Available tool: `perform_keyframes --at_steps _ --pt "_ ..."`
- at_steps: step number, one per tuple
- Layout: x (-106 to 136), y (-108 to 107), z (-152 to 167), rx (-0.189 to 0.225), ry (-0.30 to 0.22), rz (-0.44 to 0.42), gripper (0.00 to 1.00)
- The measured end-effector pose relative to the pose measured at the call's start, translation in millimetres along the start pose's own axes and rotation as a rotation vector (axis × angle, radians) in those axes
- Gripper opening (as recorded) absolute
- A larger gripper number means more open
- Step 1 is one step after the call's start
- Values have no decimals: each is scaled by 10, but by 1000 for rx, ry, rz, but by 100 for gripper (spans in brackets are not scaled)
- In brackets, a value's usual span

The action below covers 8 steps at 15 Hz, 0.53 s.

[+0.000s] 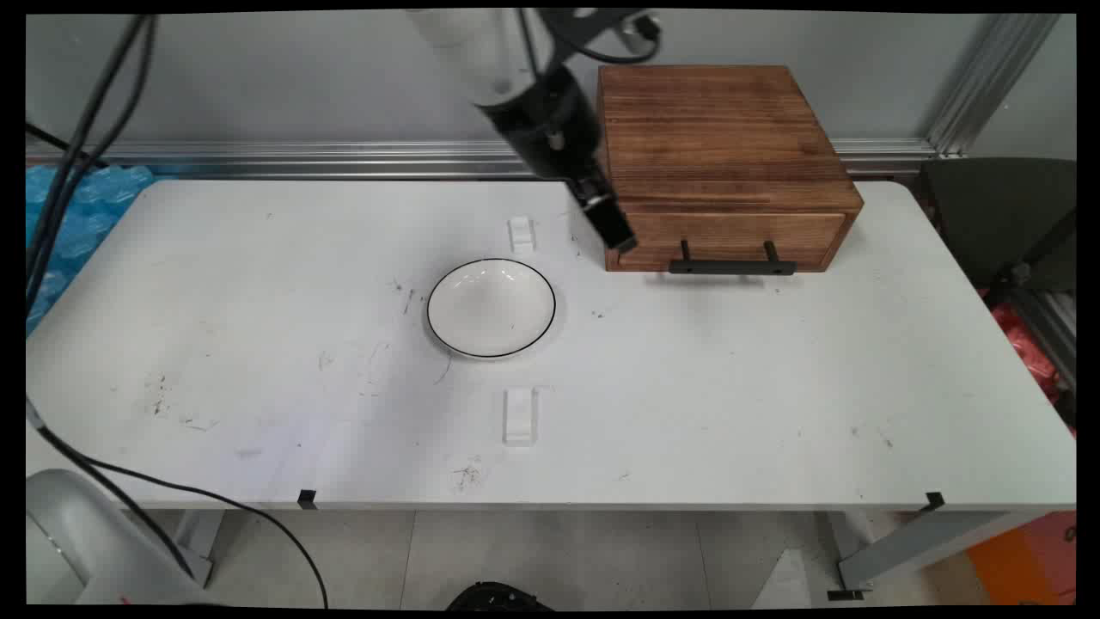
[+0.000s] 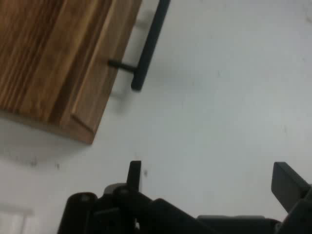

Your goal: Open the drawer

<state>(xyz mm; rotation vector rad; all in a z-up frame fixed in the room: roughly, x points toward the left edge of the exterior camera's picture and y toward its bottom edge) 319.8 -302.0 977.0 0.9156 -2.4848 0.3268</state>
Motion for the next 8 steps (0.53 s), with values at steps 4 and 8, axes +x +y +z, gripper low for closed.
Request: perform_keyframes --at_steps 4,8 --pt "340 17 368 16 7 3 100" --pt "585 -8 745 20 13 2 100"
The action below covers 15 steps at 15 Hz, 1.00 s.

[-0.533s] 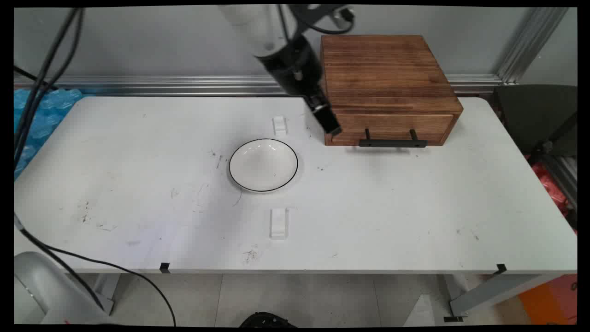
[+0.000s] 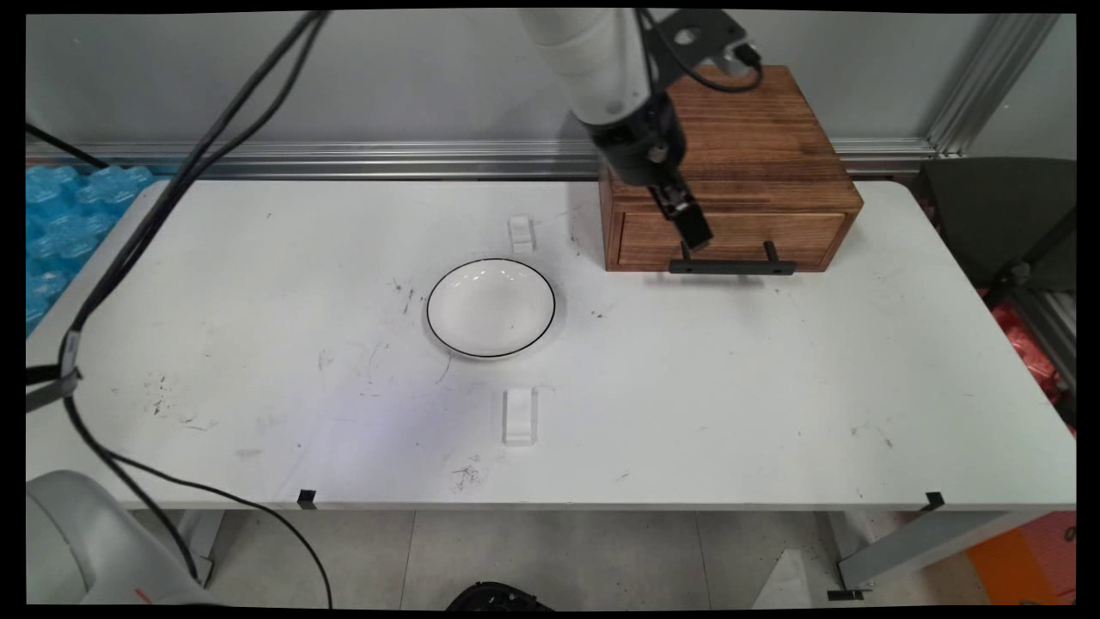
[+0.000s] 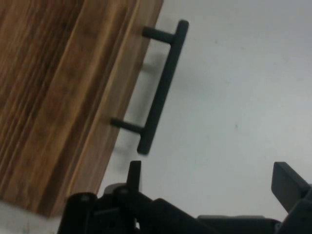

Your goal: Open the drawer

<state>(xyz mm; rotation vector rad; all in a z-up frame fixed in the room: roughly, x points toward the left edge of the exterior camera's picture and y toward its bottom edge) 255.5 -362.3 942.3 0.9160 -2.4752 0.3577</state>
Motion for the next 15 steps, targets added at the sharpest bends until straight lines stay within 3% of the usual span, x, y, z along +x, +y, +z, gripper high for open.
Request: perform_keyframes --at_steps 6,15 --pt "281 -113 719 -6 -7 41 100" --pt "400 -211 1419 -48 -24 124 100"
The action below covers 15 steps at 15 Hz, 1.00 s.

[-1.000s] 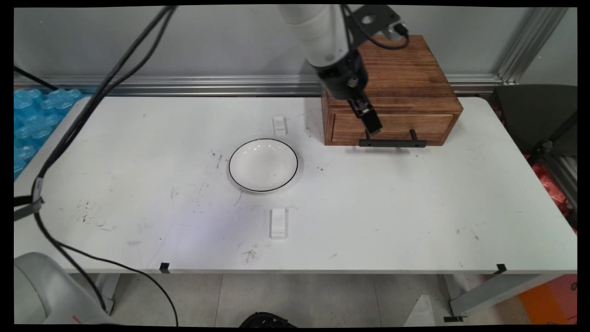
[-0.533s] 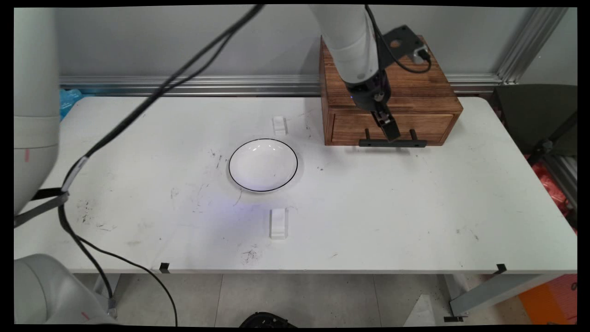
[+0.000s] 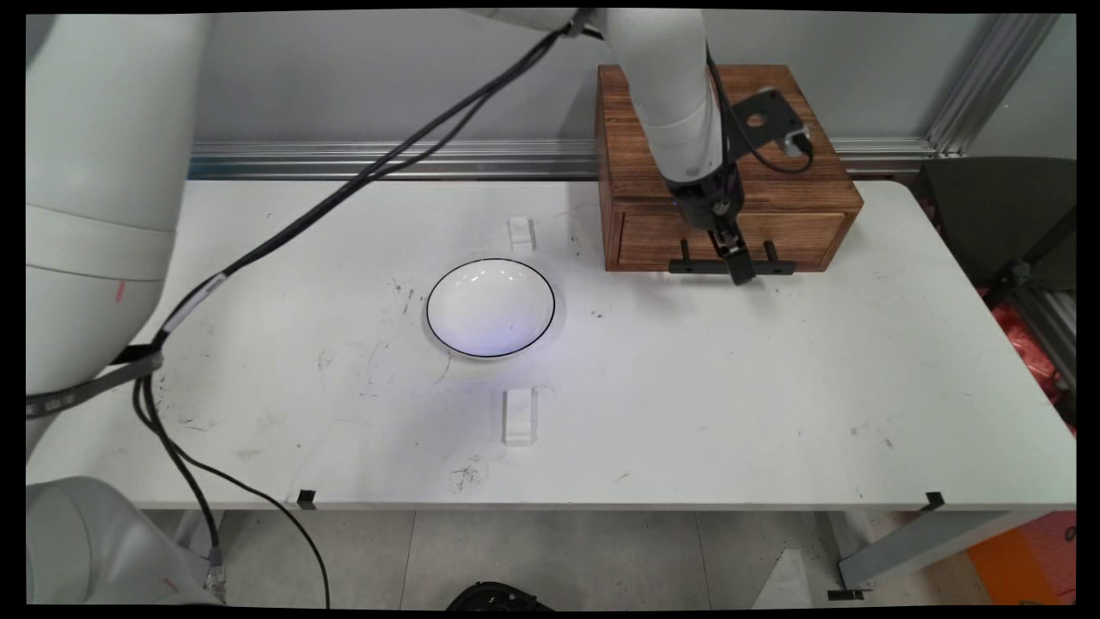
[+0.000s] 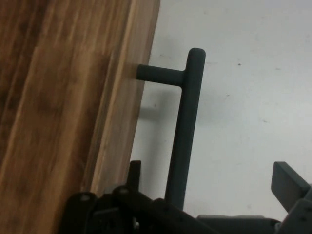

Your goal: Open the drawer

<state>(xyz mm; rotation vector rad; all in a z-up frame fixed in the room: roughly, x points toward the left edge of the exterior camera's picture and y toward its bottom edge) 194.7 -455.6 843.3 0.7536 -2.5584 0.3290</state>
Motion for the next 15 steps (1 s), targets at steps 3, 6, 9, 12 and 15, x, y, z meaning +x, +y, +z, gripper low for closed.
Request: perform_keyframes --at_steps 3,6,9,12,15 --pt "15 -28 190 -18 -8 39 100" --pt "18 -38 329 -33 -15 76 100" --pt "15 -35 431 -46 -22 106 100" --pt "3 -36 487 -53 -25 123 100" --pt "-11 -40 544 -59 -30 138 100"
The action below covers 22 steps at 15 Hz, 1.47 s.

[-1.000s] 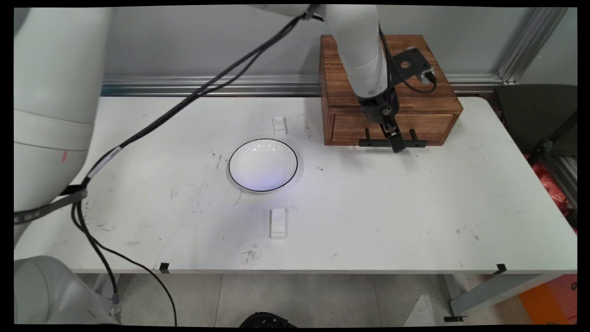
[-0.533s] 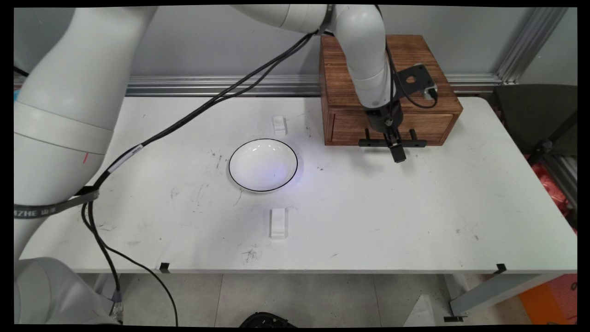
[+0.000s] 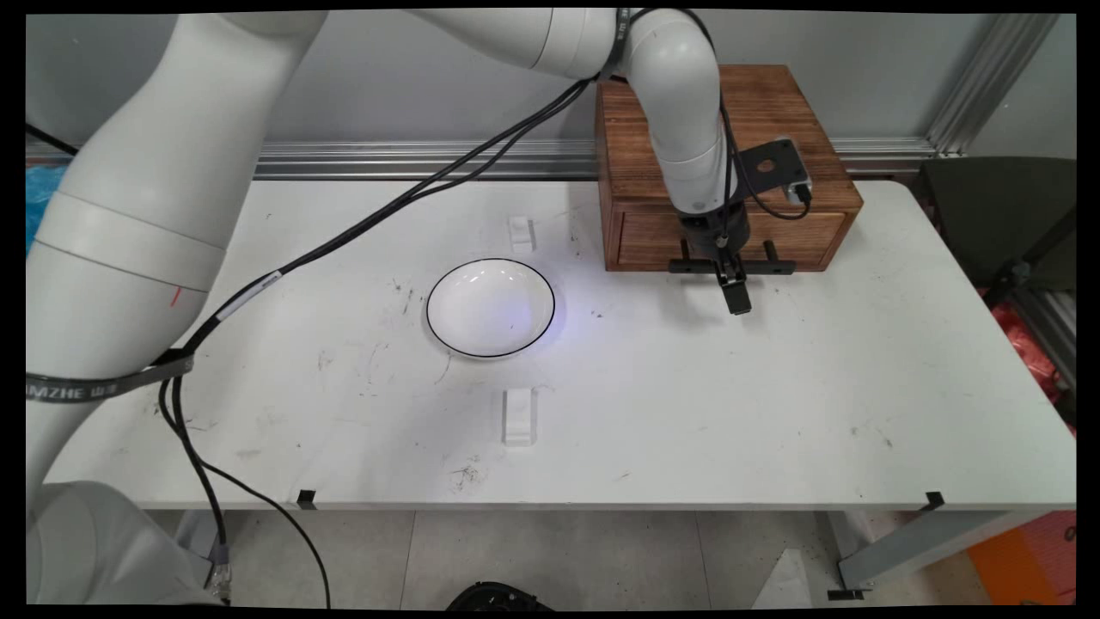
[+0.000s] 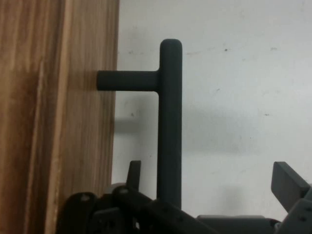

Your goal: Open the drawer

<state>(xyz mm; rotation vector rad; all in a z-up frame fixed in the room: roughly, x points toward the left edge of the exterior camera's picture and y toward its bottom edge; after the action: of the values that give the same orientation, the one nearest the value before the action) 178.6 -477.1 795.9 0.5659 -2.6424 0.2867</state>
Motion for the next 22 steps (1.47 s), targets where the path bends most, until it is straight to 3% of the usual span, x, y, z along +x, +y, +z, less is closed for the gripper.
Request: perform_keyframes --at_steps 10,22 --pt "-14 57 94 -20 -8 49 100" --pt "-50 594 -22 -53 -22 44 100"
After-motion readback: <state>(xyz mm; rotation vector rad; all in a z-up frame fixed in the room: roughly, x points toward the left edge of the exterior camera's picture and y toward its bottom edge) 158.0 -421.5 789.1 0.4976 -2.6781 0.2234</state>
